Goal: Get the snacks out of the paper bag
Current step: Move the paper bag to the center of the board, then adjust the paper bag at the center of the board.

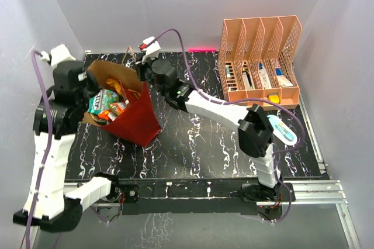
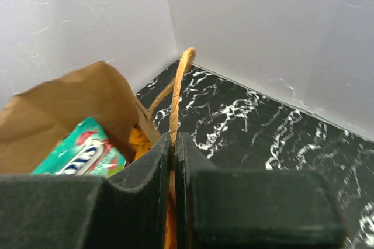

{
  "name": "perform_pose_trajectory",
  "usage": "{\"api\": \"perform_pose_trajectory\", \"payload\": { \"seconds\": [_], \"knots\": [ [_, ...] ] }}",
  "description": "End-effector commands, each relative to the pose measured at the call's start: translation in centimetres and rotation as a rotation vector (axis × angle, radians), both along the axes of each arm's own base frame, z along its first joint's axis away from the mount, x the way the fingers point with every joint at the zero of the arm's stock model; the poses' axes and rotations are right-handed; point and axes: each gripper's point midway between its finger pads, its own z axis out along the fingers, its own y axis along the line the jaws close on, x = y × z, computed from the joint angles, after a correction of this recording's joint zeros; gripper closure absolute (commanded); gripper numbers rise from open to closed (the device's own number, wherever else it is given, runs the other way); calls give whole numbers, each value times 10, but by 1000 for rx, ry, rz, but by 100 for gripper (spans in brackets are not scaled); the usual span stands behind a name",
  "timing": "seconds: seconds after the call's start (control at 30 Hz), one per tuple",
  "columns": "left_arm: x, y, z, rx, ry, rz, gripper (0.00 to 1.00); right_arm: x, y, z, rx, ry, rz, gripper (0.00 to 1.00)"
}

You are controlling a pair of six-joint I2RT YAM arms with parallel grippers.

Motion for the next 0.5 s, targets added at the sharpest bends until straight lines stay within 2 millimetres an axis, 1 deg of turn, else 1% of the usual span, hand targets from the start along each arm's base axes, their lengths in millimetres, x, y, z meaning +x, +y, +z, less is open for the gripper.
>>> {"api": "perform_pose_trajectory", "payload": {
  "seconds": [0.0, 0.03, 0.07, 0.1, 0.13, 0.2, 0.27, 0.3, 0.33, 0.37, 0.4, 0.43, 0.47],
  "knots": [
    [29, 11, 50, 95, -97, 40, 90, -16, -52, 71, 194, -8, -84, 92],
    [36, 13, 57, 108, -127, 51, 90, -20, -56, 67, 198, 20, -84, 92],
    [40, 17, 58, 130, -136, 75, 90, -23, -59, 62, 203, 44, -81, 92],
    [48, 21, 60, 156, -160, 96, 90, -27, -60, 59, 211, 65, -73, 92],
    [59, 23, 69, 188, -211, 104, 88, -32, -61, 60, 225, 78, -56, 92],
    [71, 30, 74, 218, -220, 152, 88, -38, -56, 60, 231, 94, -12, 92],
    [80, 26, 79, 203, -200, 135, 91, -38, -56, 60, 229, 107, -17, 92],
    [79, 20, 79, 178, -185, 105, 87, -35, -59, 58, 224, 118, -42, 92],
    [77, 11, 79, 145, -178, 57, 79, -32, -65, 58, 220, 126, -75, 92],
    [73, 2, 71, 111, -158, 11, 68, -30, -73, 58, 221, 133, -116, 92],
    [66, -4, 64, 78, -144, -19, 58, -28, -84, 58, 228, 139, -166, 92],
    [52, -8, 57, 45, -137, -44, 48, -28, -95, 54, 230, 147, -209, 92],
    [43, -12, 49, 17, -121, -66, 41, -30, -109, 53, 234, 152, -243, 92]
  ]
}}
